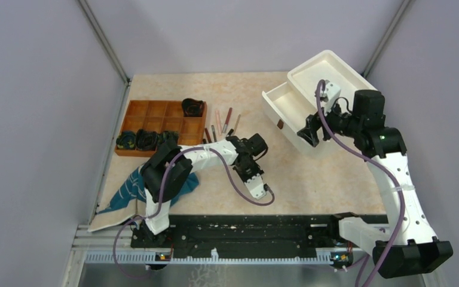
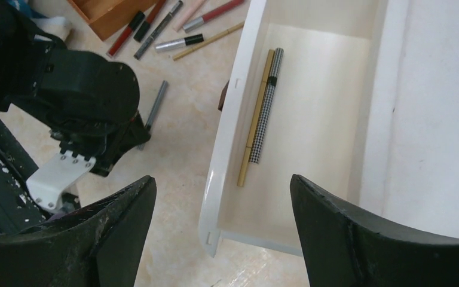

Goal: Organize the makeup
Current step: Pick up the makeup from the center of the board.

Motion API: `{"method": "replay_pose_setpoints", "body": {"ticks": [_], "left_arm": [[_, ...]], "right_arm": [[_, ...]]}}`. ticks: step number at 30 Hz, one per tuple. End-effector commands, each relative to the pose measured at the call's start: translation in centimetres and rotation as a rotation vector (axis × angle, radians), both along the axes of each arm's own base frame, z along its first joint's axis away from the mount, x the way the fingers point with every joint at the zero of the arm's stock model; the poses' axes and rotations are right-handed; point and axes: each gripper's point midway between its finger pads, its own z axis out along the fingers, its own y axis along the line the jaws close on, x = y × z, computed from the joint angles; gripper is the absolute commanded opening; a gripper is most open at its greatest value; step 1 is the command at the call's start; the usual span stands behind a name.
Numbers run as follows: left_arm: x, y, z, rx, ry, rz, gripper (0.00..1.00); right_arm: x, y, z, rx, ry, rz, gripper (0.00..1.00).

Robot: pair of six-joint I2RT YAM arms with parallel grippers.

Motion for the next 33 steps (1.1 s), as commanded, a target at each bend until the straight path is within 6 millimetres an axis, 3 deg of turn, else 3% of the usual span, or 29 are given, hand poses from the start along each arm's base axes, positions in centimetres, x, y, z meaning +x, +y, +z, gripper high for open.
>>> {"method": "replay_pose_setpoints", "body": {"ticks": [1, 6, 10, 14, 19, 25, 33], "left_arm": [[-5.1, -0.5, 2.6, -0.127, 0.184, 0.016, 0.00], [-7.5, -3.0, 10.3, -0.394, 0.313, 0.060, 0.00], [-8.6, -3.5, 16.7, -0.604, 0.469, 0.076, 0.00], [-7.8, -2.4, 22.0, -0.777, 0.602, 0.126, 0.00], [-5.9, -0.1, 28.2, -0.960, 0.760, 0.194, 0.00], [-3.9, 1.6, 33.0, -1.098, 0.886, 0.315, 0.00], [-1.6, 2.2, 36.3, -1.305, 1.108, 0.525, 0.00]], "right_arm": [[-0.2, 0.3, 4.0, 0.000, -0.106, 0.063, 0.83], [-0.1, 1.7, 5.3, 0.039, -0.143, 0.151, 0.87], [0.2, 3.5, 6.6, 0.101, -0.177, 0.225, 0.92], [0.3, 5.5, 7.6, 0.113, -0.204, 0.295, 0.93], [0.2, 8.0, 7.2, 0.098, -0.247, 0.368, 0.93], [-1.1, 11.0, 6.5, 0.160, -0.242, 0.515, 0.86], [-1.7, 14.3, 4.6, 0.245, -0.220, 0.618, 0.83]]}}
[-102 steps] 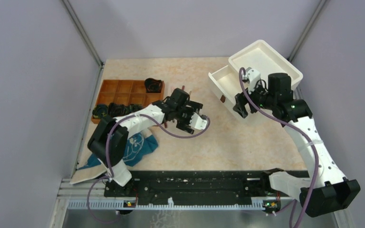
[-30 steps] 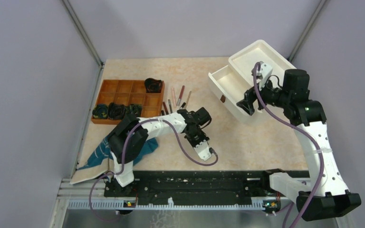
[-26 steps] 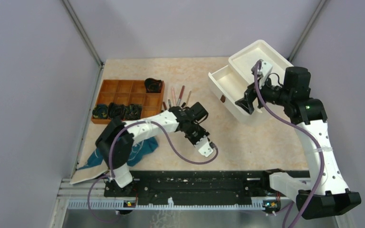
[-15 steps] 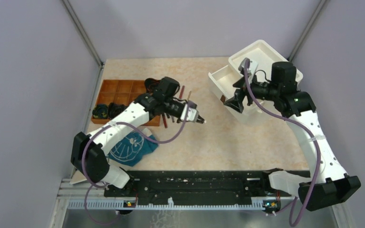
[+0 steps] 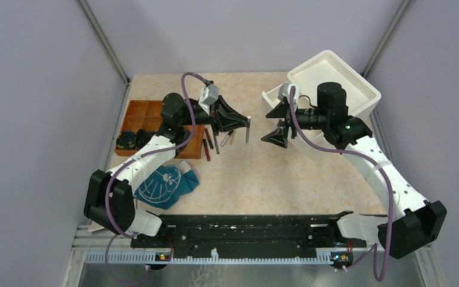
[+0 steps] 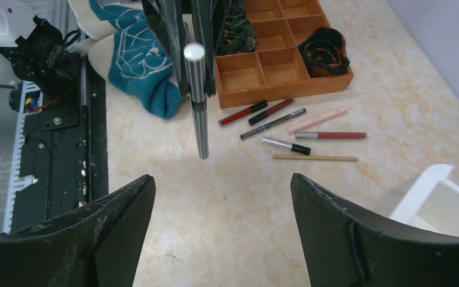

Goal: Organize the makeup
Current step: Pick up the makeup from the center of the board, then place the makeup in the drawer.

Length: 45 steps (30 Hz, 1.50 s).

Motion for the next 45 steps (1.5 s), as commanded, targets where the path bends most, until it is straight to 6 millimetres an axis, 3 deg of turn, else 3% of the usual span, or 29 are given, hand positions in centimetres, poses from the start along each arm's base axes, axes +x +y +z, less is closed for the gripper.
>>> {"method": "replay_pose_setpoints", "body": {"ticks": [1, 7, 20, 23, 27, 29, 32, 35, 39, 45], "left_arm": [[-0.6, 0.4, 5.1, -0.178, 0.109, 0.005, 0.00], [0.1, 0.4, 5.1, -0.244, 0.237, 0.031, 0.00], [0.3, 0.5, 3.7, -0.287, 0.286, 0.038, 0.00], [0.4, 0.5, 3.5, -0.287, 0.280, 0.043, 0.00], [0.6, 0.5, 3.1, -0.283, 0.269, 0.061, 0.02], [0.9, 0.6, 3.0, -0.282, 0.268, 0.078, 0.22], [1.9, 1.4, 3.2, -0.291, 0.257, 0.117, 0.71], [2.7, 2.7, 3.5, -0.295, 0.189, 0.167, 0.97], [4.0, 4.2, 2.8, -0.251, 0.153, 0.255, 0.99], [4.4, 5.2, 0.8, -0.146, 0.057, 0.339, 0.99]], "right_arm": [[0.0, 2.0, 1.0, 0.085, -0.036, 0.077, 0.83], [-1.2, 3.5, -0.3, 0.110, 0.038, 0.154, 0.80], [-1.4, 5.5, -0.5, 0.185, 0.195, 0.212, 0.52], [-1.3, 5.8, -0.4, 0.187, 0.213, 0.224, 0.39], [-1.4, 5.6, 0.2, 0.173, 0.206, 0.219, 0.15], [-0.9, 5.1, 0.3, 0.150, 0.173, 0.173, 0.00], [0.9, 3.5, 0.2, 0.112, 0.125, 0.028, 0.00], [3.3, 0.6, 0.1, 0.050, 0.091, -0.150, 0.00], [6.5, -3.7, -0.1, -0.075, 0.057, -0.384, 0.00], [9.2, -8.4, -1.1, -0.311, 0.024, -0.590, 0.00]]}}
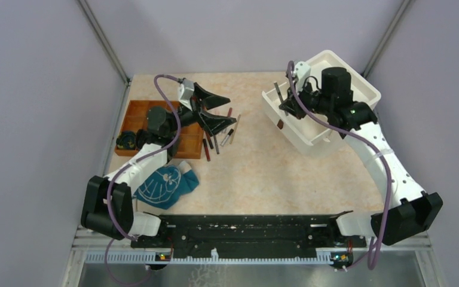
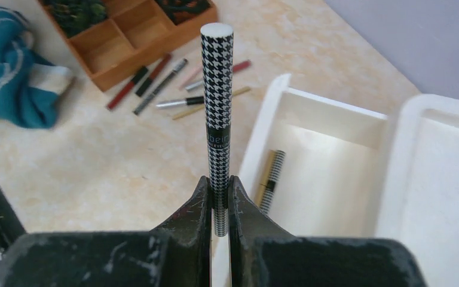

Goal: Organize the makeup
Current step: Place the makeup in the drawer.

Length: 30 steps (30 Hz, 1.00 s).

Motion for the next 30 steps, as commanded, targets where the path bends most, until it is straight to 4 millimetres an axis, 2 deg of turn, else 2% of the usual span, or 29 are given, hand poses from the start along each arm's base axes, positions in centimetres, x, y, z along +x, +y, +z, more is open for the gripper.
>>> {"method": "replay_pose_setpoints", "body": {"ticks": [1, 6, 12, 16, 20, 23, 26, 30], "left_arm": [[-0.3, 0.7, -0.6, 0.105, -0.148, 0.065, 0.99], [-0.3, 1.3, -1.6, 0.185, -0.215, 0.109, 0.99], [-0.4, 1.9, -3.1, 0.278, -0.270, 0.132, 0.99], [-0.2, 2.3, -4.6, 0.344, -0.303, 0.149, 0.99], [0.0, 2.6, -5.9, 0.393, -0.333, 0.159, 0.99], [0.3, 2.8, -6.8, 0.423, -0.349, 0.168, 0.99], [0.7, 2.9, -7.7, 0.451, -0.358, 0.180, 0.99], [1.9, 3.2, -9.3, 0.497, -0.343, 0.204, 0.99]], "right_arm": [[2.0, -4.6, -0.5, -0.236, -0.013, -0.182, 0.00], [3.1, -6.5, -2.1, -0.369, 0.052, -0.249, 0.00], [4.0, -7.5, -5.5, -0.477, 0.139, -0.268, 0.09], [4.3, -7.7, -6.7, -0.504, 0.169, -0.271, 0.12], [4.4, -7.9, -7.0, -0.522, 0.174, -0.276, 0.18], [4.4, -7.9, -6.7, -0.523, 0.171, -0.272, 0.26], [4.2, -7.7, -6.0, -0.514, 0.164, -0.263, 0.36], [3.9, -7.4, -4.5, -0.480, 0.138, -0.253, 0.44]]}}
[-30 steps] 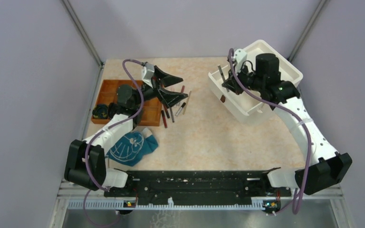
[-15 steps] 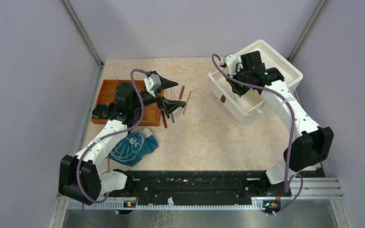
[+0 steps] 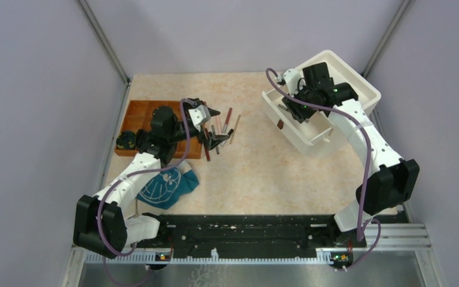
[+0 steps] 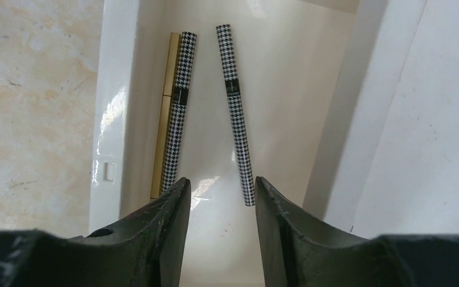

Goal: Organize the makeup
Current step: Place the makeup in the drawer, then pick up the makeup from the center of the board.

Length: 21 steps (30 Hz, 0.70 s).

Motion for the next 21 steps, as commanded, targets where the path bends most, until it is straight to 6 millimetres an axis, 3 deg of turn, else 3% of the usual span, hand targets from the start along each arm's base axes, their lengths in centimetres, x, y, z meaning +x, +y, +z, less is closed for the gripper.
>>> {"method": "replay_pose_setpoints", "body": {"ticks": [1, 10, 17, 21], "left_arm": [[1.4, 0.4, -1.3, 0.060, -0.052, 0.033, 0.99], [5.5, 0.3, -5.4, 0.153, 0.059, 0.115, 0.99], [9.9, -1.4, -9.6, 0.234, 0.195, 0.166, 0.97], [12.2, -2.7, -11.6, 0.272, 0.240, 0.188, 0.95]], "right_arm": [[0.2, 0.5, 4.0, 0.050, -0.092, 0.017, 0.46], [-2.0, 1.8, 9.1, 0.203, -0.227, 0.067, 0.52], [-4.9, 2.2, 9.9, 0.327, -0.341, 0.101, 0.68], [-6.4, 2.1, 9.4, 0.349, -0.387, 0.128, 0.71]]}}
